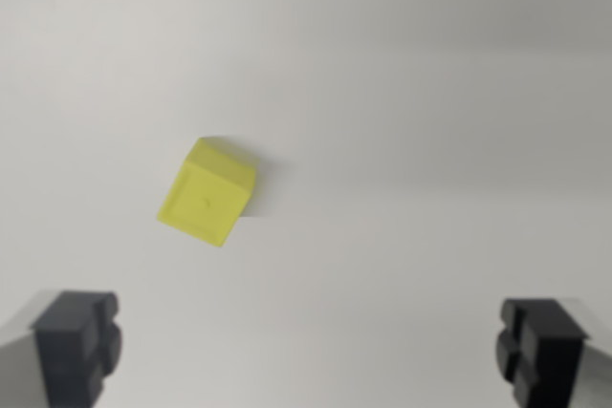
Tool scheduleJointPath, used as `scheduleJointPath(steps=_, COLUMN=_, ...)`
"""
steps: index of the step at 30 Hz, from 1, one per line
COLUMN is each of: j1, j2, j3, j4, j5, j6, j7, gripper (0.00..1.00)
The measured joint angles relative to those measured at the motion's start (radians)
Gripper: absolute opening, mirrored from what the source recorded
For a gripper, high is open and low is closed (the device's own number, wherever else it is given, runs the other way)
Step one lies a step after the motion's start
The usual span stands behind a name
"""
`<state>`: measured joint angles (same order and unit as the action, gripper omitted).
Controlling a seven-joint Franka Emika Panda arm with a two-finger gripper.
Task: Pick yellow cube
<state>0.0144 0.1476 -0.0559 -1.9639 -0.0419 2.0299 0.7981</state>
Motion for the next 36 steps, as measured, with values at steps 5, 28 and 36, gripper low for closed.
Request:
scheduleJointPath(steps=5, j1=0.0, j2=-0.001, j3=0.0, j4=-0.002, j5=0.0, j6=0.002, j7=0.002, gripper=1.0)
scheduleJointPath(steps=28, j1=0.027, j2=-0.007, j3=0.0, j4=-0.159, j5=0.013, j6=0.169, j7=0.148, gripper=1.0)
scheduleJointPath(steps=36, j1=0.037, j2=0.0, j3=0.0, j4=-0.209, j5=0.019, j6=0.232, j7=0.2, gripper=1.0)
